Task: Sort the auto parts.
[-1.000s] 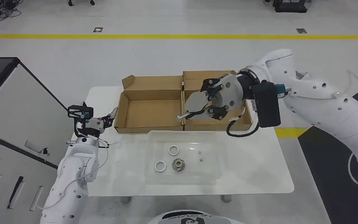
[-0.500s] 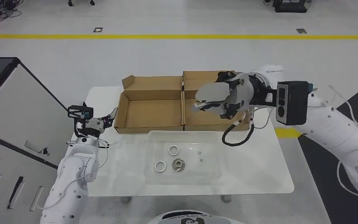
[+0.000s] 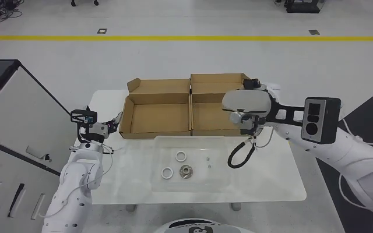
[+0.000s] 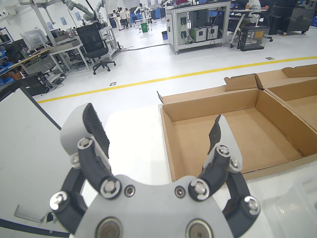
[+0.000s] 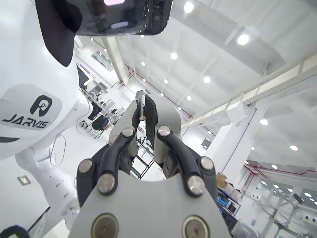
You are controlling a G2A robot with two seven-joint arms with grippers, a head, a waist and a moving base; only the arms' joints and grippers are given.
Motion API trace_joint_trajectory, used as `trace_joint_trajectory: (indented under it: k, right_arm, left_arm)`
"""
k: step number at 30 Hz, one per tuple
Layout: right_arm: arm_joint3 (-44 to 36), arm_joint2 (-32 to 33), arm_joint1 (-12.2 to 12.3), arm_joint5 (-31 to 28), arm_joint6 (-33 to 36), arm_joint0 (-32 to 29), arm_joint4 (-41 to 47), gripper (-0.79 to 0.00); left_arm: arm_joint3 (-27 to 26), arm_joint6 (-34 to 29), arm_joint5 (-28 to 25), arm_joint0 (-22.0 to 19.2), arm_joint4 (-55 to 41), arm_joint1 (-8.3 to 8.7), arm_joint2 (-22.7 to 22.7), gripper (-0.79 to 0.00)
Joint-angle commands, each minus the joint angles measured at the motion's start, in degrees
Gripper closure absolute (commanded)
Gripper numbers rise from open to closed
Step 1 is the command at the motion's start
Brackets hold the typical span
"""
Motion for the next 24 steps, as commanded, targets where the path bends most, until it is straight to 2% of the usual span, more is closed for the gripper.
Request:
trace_joint_trajectory:
  k: [1,13,19,24]
  right_arm:
    - [-0.49,-0.32,-0.56,1.1,-1.08,0.01,0.5,0.0]
    - [-1.89,-1.39,-3.5,5.43,-5.42,-0.49,5.05,0.0]
    - [0.42,-1.64,-3.84,3.41,-3.39,-0.36,2.68,0.0]
    - [3.24,-1.08,-3.21,0.07,-0.05,-0.2,-0.37,0.0]
  left_arm:
    - [0.0,0.0,0.0,0.0,0.0,0.0,0.0,-0.785]
    - [0.0,0.0,0.0,0.0,0.0,0.0,0.0,-0.785]
    - [0.0,0.0,0.0,0.0,0.0,0.0,0.0,-0.785]
    - [0.0,0.0,0.0,0.0,0.0,0.0,0.0,-0.785]
